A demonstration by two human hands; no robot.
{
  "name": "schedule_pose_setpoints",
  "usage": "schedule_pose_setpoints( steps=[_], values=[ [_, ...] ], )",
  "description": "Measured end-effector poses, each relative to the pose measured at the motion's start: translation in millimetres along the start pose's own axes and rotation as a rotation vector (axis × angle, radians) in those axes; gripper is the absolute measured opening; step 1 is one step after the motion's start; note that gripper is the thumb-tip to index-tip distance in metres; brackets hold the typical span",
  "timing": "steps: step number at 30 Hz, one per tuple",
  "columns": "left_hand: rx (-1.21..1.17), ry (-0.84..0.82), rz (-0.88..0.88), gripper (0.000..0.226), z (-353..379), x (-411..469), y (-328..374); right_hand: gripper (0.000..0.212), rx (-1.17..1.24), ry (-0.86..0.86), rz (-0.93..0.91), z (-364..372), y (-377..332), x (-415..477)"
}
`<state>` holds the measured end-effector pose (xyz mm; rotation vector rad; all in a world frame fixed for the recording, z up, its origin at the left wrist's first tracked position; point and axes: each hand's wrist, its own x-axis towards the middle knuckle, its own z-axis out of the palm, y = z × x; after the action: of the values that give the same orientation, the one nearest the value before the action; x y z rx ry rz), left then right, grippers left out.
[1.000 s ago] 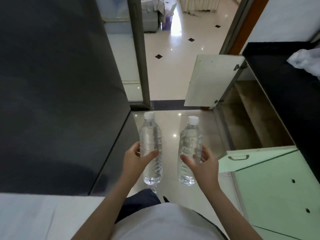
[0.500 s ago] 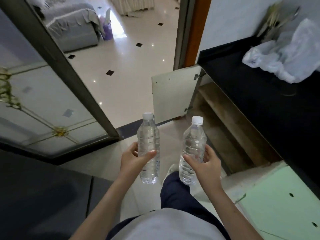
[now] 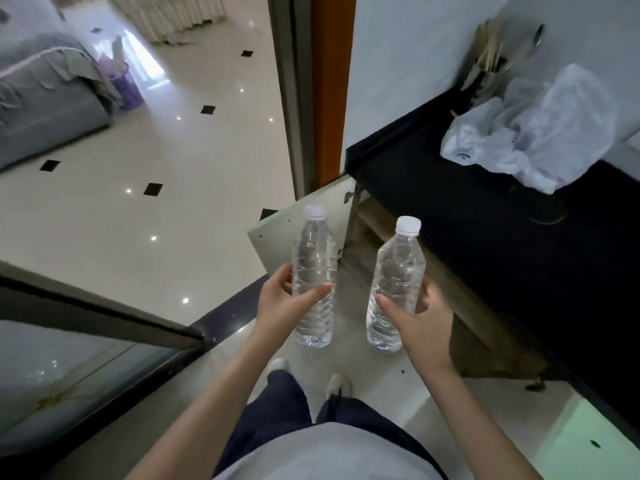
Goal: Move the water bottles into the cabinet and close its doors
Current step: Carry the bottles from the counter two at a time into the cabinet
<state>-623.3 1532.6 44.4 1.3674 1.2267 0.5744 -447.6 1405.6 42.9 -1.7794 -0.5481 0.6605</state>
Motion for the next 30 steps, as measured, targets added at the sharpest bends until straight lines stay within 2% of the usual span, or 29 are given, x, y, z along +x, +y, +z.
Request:
schedule_pose_setpoints(
  steps=[12,18,23,27,30],
  values=[
    [0.216,-0.519,-0.111,0.032,26.7,153.9,-7.2,0.035,0.117,0.514,0.278,61.6,28.9,33.4],
    [0.306,-0.658,-0.09,0.023,75.1,189.2,-38.2,0.044,0.11,0.62,0.372,70.0,81.5,51.9],
    [0.358,-0.677,-0.124,0.032,129.2,222.9,-122.5,0.055,0.098,0.631,0.423,69.3,176.6,82.0],
    [0.398,-0.649,-0.111,0.031,182.2,265.5,-225.9,0.059,0.149,0.663,0.424,74.9,291.1,109.4],
    [0.407,-0.649,-0.125,0.033,224.1,306.3,-311.1,0.06,0.102,0.668,0.401,80.5,384.5,134.7]
  ],
)
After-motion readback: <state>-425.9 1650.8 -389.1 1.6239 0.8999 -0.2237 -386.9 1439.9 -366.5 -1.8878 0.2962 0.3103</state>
